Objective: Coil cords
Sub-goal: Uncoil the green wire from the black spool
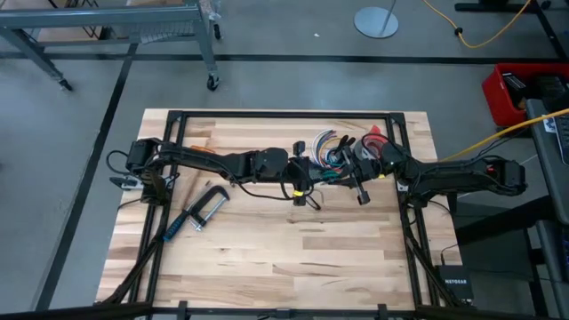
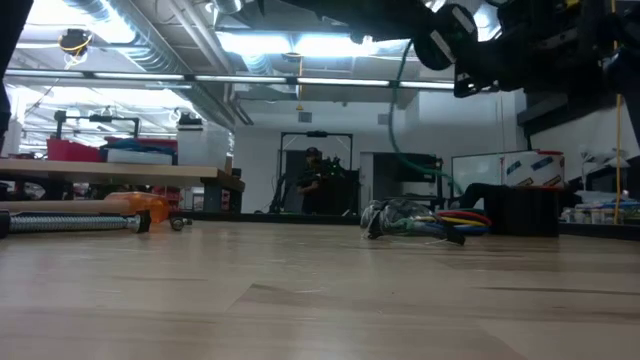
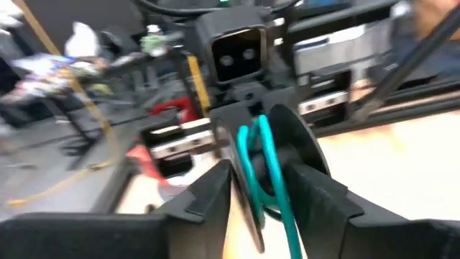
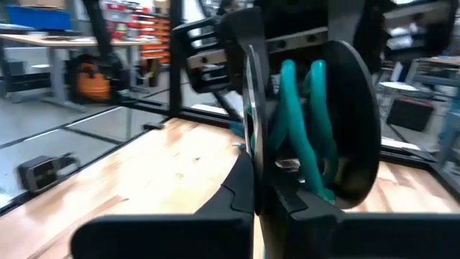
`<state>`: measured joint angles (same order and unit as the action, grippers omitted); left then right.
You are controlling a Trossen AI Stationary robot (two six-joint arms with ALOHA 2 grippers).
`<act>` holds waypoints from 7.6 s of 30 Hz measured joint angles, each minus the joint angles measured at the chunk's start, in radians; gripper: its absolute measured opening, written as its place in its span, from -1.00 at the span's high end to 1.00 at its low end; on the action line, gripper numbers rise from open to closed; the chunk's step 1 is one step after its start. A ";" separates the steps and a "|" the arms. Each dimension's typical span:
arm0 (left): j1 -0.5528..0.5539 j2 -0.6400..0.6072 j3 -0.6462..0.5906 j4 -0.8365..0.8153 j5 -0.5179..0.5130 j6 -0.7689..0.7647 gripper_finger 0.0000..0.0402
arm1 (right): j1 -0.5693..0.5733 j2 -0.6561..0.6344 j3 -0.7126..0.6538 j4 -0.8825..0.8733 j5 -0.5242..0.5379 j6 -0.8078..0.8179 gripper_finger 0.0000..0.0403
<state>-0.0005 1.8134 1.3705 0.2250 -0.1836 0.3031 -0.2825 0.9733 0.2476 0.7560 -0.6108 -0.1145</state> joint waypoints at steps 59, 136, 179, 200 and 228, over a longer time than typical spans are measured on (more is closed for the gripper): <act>-0.050 -0.053 -0.007 -0.128 -0.288 0.069 0.98 | 0.001 -0.002 0.003 -0.069 -0.005 -0.013 0.99; -0.048 -0.127 -0.006 -0.701 -0.080 -0.225 0.99 | -0.177 -0.035 0.127 -0.584 0.432 -0.253 0.99; 0.124 -0.149 -0.141 -0.862 -0.152 -0.377 0.99 | -0.184 -0.035 0.127 -0.348 0.352 -0.260 0.99; 0.056 -0.149 -0.150 -0.529 -0.238 -0.256 0.99 | -0.222 -0.035 0.127 -0.629 -0.192 -0.253 0.99; 0.016 -0.181 -0.148 0.100 -0.746 0.340 0.99 | -0.222 -0.035 0.127 -0.750 -0.165 -0.261 0.99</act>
<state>0.0158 1.6322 1.2224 0.3251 -0.9295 0.6435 -0.5045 0.9379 0.3748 0.0058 -0.7757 -0.3751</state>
